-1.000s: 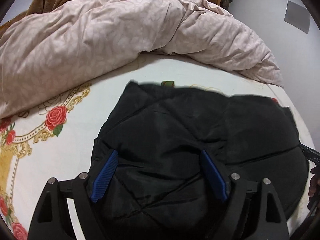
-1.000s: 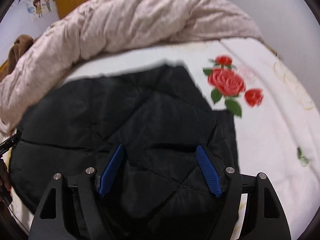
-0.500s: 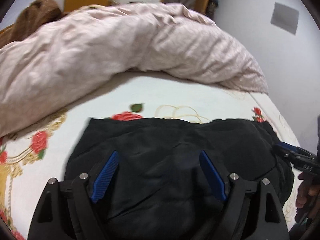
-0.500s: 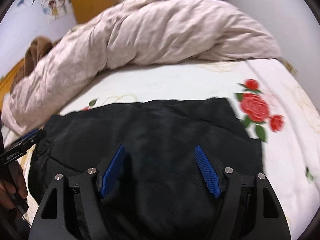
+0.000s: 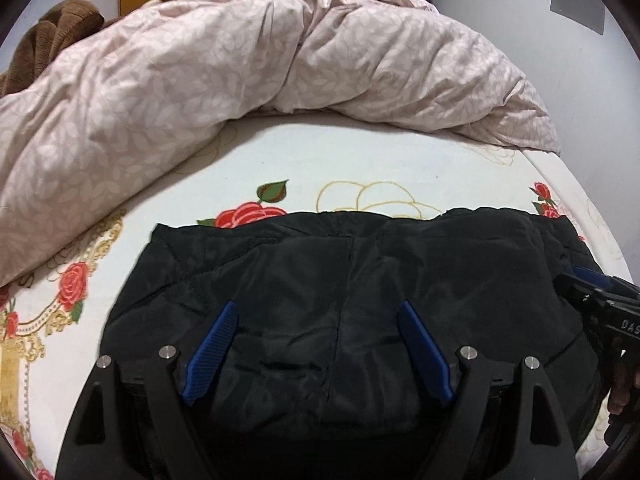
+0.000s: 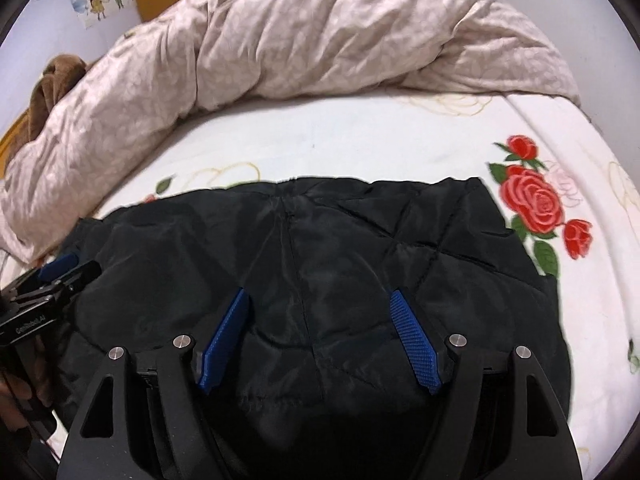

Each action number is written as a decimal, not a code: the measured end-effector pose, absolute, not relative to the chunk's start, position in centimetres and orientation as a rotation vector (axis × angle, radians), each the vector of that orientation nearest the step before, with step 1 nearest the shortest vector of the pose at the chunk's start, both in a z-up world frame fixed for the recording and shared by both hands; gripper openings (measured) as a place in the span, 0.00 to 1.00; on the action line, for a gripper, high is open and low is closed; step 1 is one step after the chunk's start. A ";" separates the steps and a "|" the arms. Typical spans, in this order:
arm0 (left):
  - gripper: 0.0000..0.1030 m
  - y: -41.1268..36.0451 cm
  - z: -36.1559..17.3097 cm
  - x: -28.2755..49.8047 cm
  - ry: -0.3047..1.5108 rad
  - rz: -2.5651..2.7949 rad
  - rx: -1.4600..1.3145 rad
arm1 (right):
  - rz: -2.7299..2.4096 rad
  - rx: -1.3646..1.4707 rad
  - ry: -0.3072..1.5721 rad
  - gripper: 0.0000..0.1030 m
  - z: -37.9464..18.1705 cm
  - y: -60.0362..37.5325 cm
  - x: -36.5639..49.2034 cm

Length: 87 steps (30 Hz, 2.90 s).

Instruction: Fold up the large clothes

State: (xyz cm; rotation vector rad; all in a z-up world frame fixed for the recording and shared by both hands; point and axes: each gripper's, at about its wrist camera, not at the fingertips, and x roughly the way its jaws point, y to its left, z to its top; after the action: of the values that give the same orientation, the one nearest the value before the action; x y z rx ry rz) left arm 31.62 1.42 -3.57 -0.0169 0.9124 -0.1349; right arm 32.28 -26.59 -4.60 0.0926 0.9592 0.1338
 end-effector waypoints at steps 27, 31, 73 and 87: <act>0.84 7.8 -5.5 28.4 0.899 -0.009 -0.032 | -0.023 0.083 0.965 0.71 -7.1 -33.4 28.0; 0.85 7.8 -5.6 28.5 0.899 -0.011 -0.032 | -0.021 0.075 0.970 0.71 -7.2 -33.4 28.2; 0.60 14.4 -4.3 23.1 0.917 -0.023 -0.164 | -0.029 0.228 0.957 0.71 -4.8 -37.2 21.2; 0.70 15.0 -7.8 27.7 0.988 -0.122 -0.241 | 0.046 0.349 1.036 0.75 -8.5 -40.2 25.8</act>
State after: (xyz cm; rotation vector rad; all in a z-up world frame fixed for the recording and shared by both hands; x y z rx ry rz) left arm 27.72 14.95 -7.85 -0.2412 0.9885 -0.1215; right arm 25.80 -40.17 -8.50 0.3486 1.0356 0.0457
